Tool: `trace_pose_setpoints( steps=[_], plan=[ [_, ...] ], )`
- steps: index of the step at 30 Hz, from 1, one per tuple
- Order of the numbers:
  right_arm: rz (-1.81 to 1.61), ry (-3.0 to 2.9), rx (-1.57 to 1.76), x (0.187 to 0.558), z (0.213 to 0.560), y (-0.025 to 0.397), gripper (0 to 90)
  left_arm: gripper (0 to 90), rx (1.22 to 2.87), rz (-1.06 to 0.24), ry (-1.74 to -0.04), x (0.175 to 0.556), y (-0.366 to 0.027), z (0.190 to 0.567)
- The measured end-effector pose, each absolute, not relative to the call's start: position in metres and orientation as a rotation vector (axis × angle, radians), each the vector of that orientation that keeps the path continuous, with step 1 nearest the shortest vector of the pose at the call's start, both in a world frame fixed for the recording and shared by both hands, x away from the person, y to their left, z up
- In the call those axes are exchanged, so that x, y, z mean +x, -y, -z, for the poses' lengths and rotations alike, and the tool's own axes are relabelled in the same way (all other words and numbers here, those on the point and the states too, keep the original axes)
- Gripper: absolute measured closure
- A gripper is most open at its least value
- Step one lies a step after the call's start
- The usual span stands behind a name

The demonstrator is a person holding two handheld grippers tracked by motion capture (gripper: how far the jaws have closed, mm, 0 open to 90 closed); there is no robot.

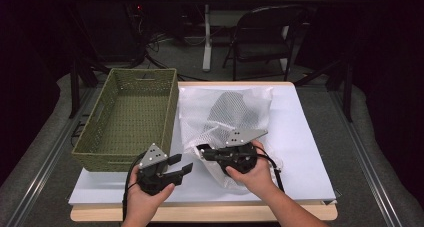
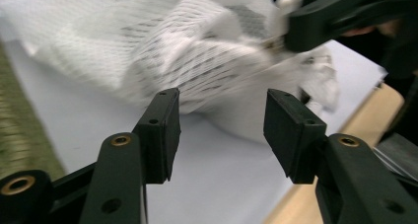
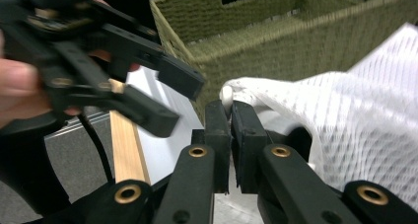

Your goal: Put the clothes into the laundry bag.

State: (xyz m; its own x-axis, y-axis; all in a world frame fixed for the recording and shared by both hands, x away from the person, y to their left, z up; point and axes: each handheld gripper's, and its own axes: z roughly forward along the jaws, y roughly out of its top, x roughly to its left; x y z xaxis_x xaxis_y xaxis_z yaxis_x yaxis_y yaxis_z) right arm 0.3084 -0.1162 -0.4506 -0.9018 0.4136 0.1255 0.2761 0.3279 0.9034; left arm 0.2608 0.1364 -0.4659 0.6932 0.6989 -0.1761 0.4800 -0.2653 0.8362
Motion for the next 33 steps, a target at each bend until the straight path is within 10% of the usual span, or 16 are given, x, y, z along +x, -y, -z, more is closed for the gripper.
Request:
trace_pose_setpoints(
  steps=[13,22,33],
  plan=[
    [-1.691,-2.457,0.677,0.31,0.461,0.116,86.9,32.7,1.919,-0.173,-0.902,0.273,-0.098,0.485],
    [-1.711,-2.476,0.726,0.312,0.472,0.121,86.8,75.4,1.957,-0.228,-0.895,0.274,-0.103,0.49],
    [-1.66,-2.584,0.723,0.31,0.482,0.123,86.0,87.2,2.096,-0.25,-0.835,0.269,-0.105,0.496]
  ],
)
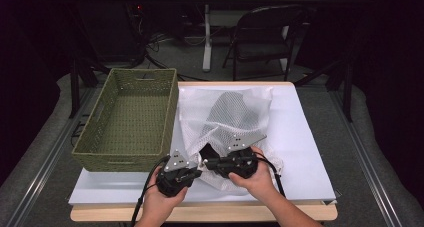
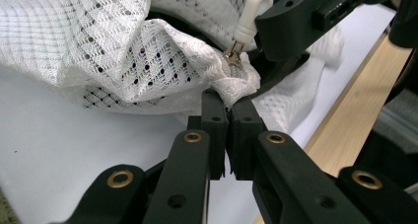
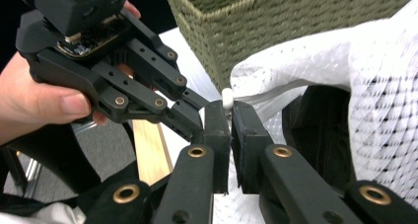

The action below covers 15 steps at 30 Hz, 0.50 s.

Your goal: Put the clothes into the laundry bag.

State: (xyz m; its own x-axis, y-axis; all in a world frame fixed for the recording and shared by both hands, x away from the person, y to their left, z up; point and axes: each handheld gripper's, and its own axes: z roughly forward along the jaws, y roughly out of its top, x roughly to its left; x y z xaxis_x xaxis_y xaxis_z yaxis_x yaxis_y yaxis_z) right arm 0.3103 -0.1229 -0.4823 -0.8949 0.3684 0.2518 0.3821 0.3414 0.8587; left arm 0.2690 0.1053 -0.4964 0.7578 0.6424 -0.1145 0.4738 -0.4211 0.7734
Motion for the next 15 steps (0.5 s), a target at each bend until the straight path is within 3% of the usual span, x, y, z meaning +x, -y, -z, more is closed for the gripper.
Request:
trace_pose_setpoints(
  steps=[6,13,15],
  plan=[
    [1.632,2.57,-0.731,0.3114,0.4838,0.122,78.2,87.3,2.097,-0.221,-0.824,0.2711,-0.1074,0.4998],
    [1.603,2.556,-0.727,0.3147,0.4863,0.1184,78.9,87.2,2.106,-0.217,-0.823,0.2715,-0.1063,0.504],
    [1.589,2.563,-0.723,0.3152,0.4866,0.1172,86.4,87.0,2.108,-0.219,-0.821,0.272,-0.1071,0.5046]
  ],
)
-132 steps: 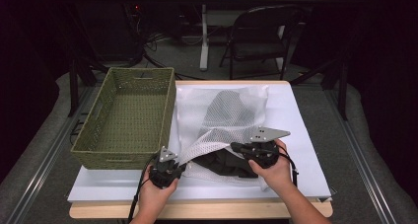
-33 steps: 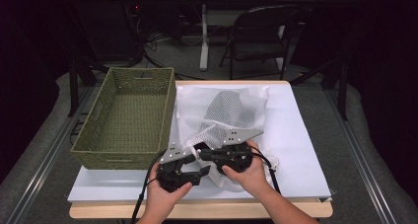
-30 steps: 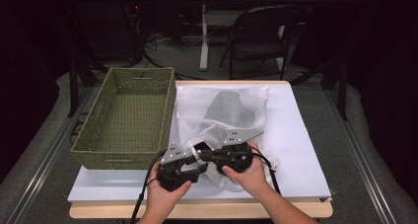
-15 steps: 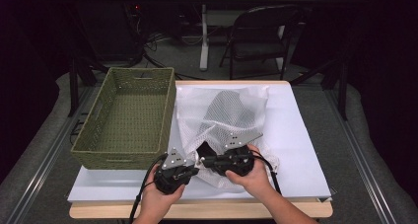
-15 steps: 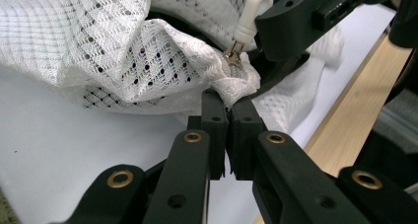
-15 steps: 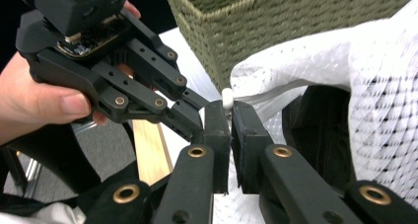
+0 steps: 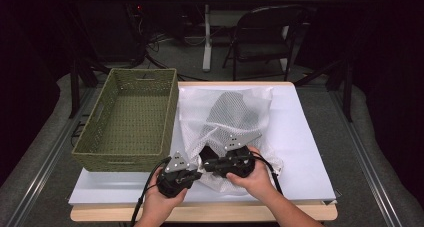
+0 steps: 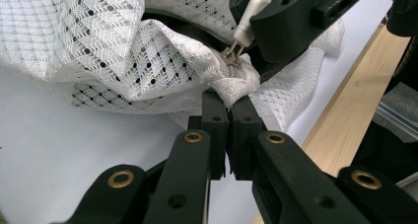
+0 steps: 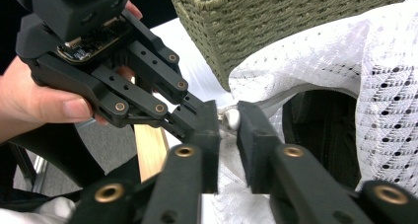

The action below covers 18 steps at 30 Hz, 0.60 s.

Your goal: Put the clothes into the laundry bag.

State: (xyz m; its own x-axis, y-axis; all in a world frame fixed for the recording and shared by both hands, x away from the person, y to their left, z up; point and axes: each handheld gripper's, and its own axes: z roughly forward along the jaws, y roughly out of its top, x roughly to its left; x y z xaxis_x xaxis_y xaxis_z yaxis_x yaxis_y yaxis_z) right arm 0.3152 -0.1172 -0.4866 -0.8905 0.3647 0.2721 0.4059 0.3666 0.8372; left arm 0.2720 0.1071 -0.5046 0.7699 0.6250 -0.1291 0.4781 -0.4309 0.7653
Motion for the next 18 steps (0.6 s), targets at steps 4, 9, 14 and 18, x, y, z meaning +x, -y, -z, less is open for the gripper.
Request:
trace_pose_setpoints(
  steps=[4,9,14,18],
  plan=[
    [1.552,2.626,-0.685,0.314,0.487,0.117,86.7,82.5,2.089,-0.208,-0.857,0.273,-0.113,0.507],
    [1.567,2.552,-0.692,0.317,0.489,0.116,86.9,65.0,2.048,-0.174,-0.926,0.273,-0.122,0.507],
    [1.596,2.497,-0.69,0.321,0.487,0.105,86.9,51.3,2.009,-0.148,-0.912,0.262,-0.13,0.499],
    [1.591,2.444,-0.669,0.325,0.487,0.093,87.0,42.9,1.974,-0.15,-0.923,0.257,-0.137,0.496]
  ],
)
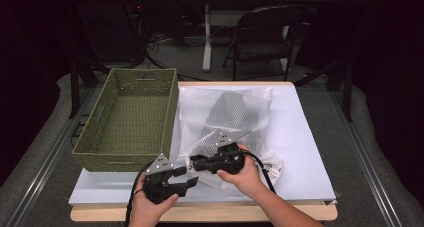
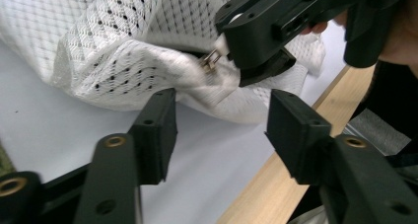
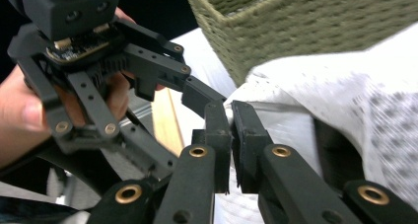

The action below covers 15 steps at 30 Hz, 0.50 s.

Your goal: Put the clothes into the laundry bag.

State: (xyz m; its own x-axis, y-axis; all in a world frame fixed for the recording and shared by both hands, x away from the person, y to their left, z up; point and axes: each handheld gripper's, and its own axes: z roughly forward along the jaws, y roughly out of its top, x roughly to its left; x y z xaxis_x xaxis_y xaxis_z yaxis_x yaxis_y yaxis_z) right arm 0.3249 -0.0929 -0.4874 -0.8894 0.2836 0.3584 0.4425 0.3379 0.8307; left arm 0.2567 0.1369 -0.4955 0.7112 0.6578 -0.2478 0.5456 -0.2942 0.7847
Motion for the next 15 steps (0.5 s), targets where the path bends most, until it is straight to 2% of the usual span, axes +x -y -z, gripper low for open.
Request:
trace_pose_setpoints(
  steps=[4,7,11,15],
  plan=[
    [1.596,2.382,-0.638,0.324,0.484,0.082,87.0,41.5,1.952,-0.152,-0.949,0.257,-0.144,0.494],
    [1.596,2.341,-0.636,0.323,0.482,0.078,87.0,45.0,1.942,-0.177,-0.937,0.254,-0.147,0.493],
    [1.626,2.381,-0.654,0.322,0.48,0.079,87.0,66.4,1.941,-0.193,-0.921,0.253,-0.149,0.491],
    [1.625,2.369,-0.672,0.325,0.482,0.083,86.9,75.6,1.981,-0.23,-0.911,0.255,-0.144,0.492]
  ],
)
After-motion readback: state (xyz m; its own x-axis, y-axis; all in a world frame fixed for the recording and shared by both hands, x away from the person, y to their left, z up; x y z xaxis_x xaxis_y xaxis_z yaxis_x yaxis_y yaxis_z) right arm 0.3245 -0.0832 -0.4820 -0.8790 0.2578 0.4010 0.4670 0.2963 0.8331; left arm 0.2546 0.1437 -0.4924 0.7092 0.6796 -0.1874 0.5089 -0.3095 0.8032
